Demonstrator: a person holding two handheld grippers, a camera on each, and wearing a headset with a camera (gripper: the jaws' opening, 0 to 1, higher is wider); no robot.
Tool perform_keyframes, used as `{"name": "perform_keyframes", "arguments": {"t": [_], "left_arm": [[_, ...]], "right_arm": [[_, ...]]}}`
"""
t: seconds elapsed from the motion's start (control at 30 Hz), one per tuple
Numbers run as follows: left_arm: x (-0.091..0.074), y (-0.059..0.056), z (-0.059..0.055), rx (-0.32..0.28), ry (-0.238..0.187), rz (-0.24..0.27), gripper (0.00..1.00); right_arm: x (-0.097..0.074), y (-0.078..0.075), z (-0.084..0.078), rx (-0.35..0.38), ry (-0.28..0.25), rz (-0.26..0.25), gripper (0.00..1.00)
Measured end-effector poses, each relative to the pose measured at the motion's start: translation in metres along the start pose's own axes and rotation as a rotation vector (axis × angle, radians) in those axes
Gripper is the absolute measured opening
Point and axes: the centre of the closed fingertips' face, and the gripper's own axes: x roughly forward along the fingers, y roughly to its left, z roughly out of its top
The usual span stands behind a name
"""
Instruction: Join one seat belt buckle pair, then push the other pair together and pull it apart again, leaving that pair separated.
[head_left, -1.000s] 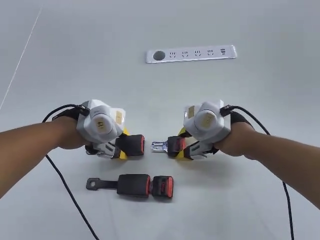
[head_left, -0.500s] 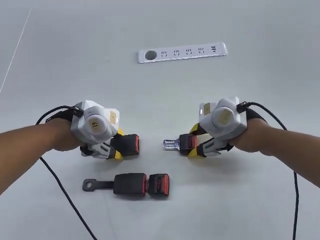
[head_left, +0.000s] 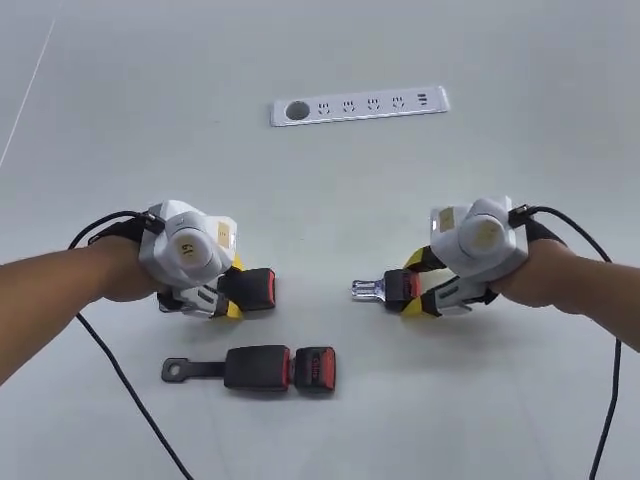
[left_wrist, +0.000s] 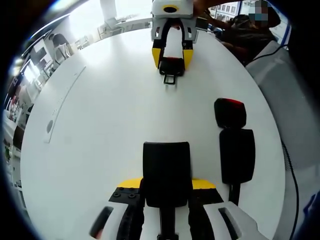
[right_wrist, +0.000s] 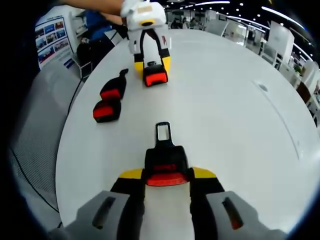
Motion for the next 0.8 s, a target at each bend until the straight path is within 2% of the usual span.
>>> {"name": "perform_keyframes", "arguments": {"t": [0.33,0.5,0.6,0.63,0.67,0.7,0.73,0.77,0.8], "left_arm": [[0.0,-0.001,0.0,-0.005,0.0,0.004,0.34],[0.001,0.0,-0.001,-0.012,0.003,0.004,0.34],[0.001,0.0,0.0,-0.038,-0.011,0.012,0.34],[0.0,-0.001,0.0,-0.043,-0.014,0.017,0.34],[0.001,-0.001,0.004,-0.095,-0.039,0.04,0.36],[0.002,-0.007,0.006,-0.135,-0.059,0.018,0.44],[0.0,-0.01,0.009,-0.178,-0.082,0.013,0.52],[-0.001,-0.008,0.009,-0.198,-0.094,0.035,0.58],[-0.006,-0.003,0.007,-0.219,-0.12,0.068,0.6]], "right_arm": [[-0.009,0.004,-0.009,0.019,0.009,-0.006,0.34],[-0.01,0.004,-0.005,0.036,0.002,-0.007,0.35],[-0.009,0.006,-0.005,-0.012,0.03,-0.02,0.36],[-0.01,-0.001,-0.007,-0.045,0.048,-0.061,0.4],[-0.011,-0.003,-0.008,-0.073,0.053,-0.081,0.47],[-0.011,-0.003,-0.002,-0.07,0.015,-0.092,0.54],[-0.01,-0.004,0.001,-0.047,-0.023,-0.098,0.56],[-0.014,-0.007,0.005,-0.012,-0.059,-0.13,0.57],[-0.017,-0.011,0.006,0.001,-0.073,-0.16,0.59]]}}
